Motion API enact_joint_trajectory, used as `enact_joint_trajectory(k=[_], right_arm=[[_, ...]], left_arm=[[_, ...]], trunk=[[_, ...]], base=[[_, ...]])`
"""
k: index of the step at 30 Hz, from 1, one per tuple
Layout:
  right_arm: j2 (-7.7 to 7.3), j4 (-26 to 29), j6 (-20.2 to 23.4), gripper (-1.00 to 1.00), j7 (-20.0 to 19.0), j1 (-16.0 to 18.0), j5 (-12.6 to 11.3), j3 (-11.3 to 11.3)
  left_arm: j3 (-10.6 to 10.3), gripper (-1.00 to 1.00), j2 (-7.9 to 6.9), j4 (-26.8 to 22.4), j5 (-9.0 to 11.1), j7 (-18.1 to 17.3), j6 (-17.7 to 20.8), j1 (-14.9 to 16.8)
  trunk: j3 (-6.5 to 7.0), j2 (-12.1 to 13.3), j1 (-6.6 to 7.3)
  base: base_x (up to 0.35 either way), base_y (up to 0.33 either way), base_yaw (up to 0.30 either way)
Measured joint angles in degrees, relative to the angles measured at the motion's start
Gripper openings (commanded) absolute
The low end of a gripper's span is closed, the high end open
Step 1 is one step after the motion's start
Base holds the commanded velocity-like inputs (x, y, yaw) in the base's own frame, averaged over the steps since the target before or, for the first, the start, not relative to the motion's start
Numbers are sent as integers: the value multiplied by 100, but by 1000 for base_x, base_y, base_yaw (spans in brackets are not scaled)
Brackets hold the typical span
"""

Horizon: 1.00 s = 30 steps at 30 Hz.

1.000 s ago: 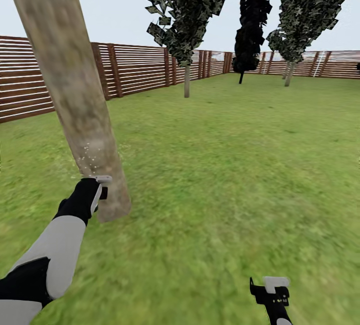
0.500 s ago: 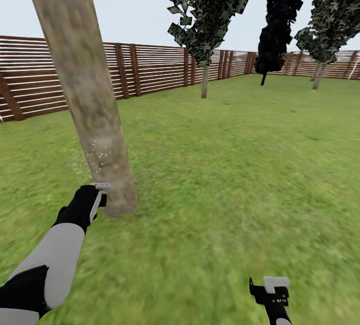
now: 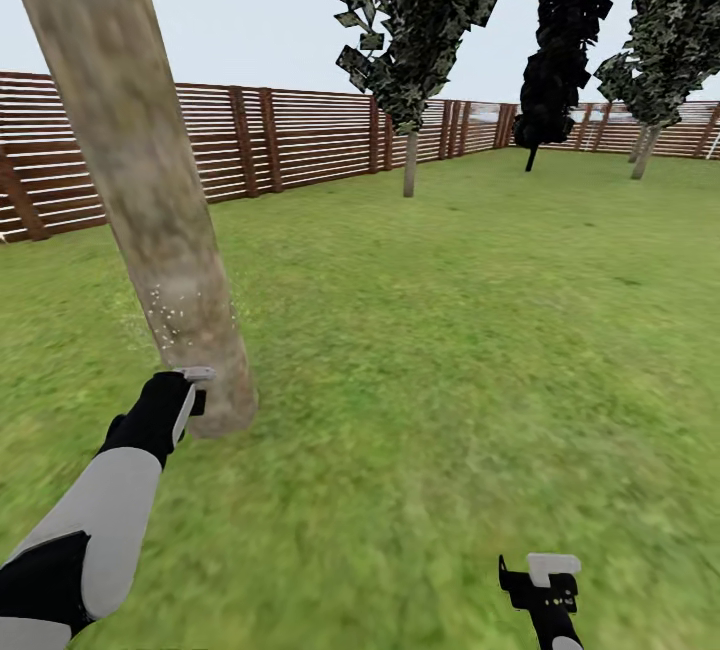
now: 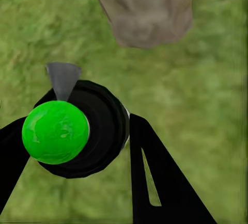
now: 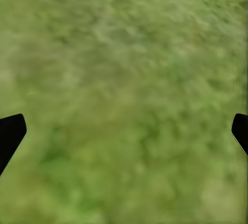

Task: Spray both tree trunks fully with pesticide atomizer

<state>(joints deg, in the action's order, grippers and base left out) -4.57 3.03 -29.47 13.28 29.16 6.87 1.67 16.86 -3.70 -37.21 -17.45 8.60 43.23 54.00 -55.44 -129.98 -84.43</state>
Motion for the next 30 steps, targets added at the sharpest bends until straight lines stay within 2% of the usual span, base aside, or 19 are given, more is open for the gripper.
enact_joint_trajectory(k=[3,9,25,30], right_arm=[[0,0,0,100,0,1,0,0],[0,2,1,100,-1,0,0,0],[-16,0,1,100,0,-1,0,4],[-8,-1,0,100,0,1,0,1]], left_arm=[[-2,-100,-79,-27,3,-1,8,-1],[-18,-100,-66,-37,28,-7,-1,0],[-13,-100,-65,-43,22,-9,5,2],[-6,-100,-59,-46,26,-9,8,7]], trunk=[[0,0,1],[0,0,2],[0,0,1],[0,0,1]], base=[[172,-246,271],[214,-211,260],[184,-229,13],[128,-243,219]])
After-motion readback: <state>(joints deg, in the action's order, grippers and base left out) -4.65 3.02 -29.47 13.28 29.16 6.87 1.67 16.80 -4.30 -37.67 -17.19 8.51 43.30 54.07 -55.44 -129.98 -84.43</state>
